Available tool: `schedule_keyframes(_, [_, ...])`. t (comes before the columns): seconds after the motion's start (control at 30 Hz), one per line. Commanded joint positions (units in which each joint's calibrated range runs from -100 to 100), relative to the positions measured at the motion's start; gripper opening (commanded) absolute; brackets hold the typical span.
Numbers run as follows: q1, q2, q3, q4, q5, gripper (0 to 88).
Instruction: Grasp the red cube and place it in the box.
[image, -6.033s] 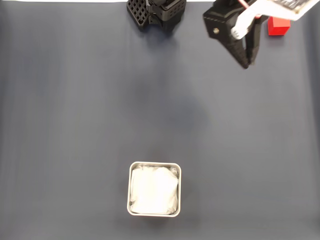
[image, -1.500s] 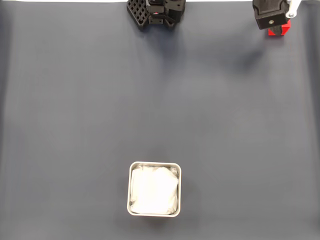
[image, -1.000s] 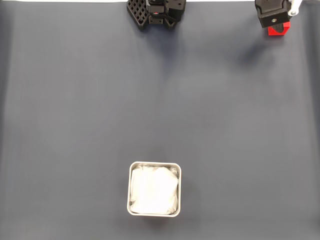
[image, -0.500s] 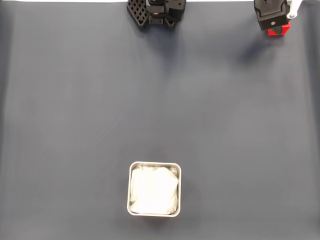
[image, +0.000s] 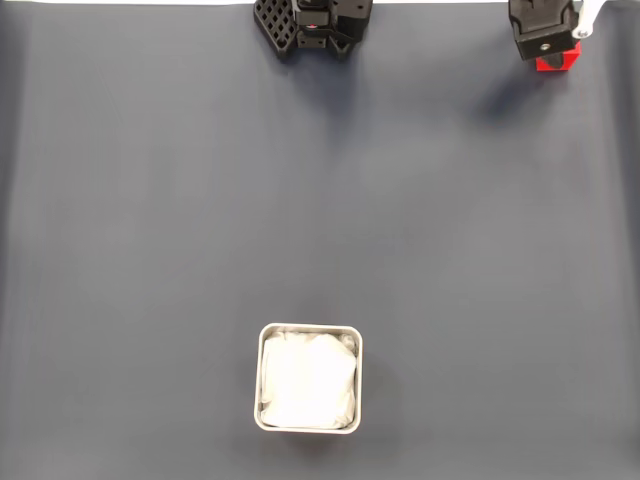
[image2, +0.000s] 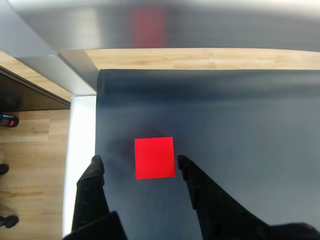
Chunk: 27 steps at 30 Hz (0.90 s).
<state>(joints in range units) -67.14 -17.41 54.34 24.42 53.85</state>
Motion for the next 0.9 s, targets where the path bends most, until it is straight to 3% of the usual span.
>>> schedule_keyframes(0.0, [-0.55,-0.01,-0.6,-1.31,-0.39,35.0])
schedule_keyframes(0.87, [-0.55,1.64,-0.78,-2.78,-0.83,33.1])
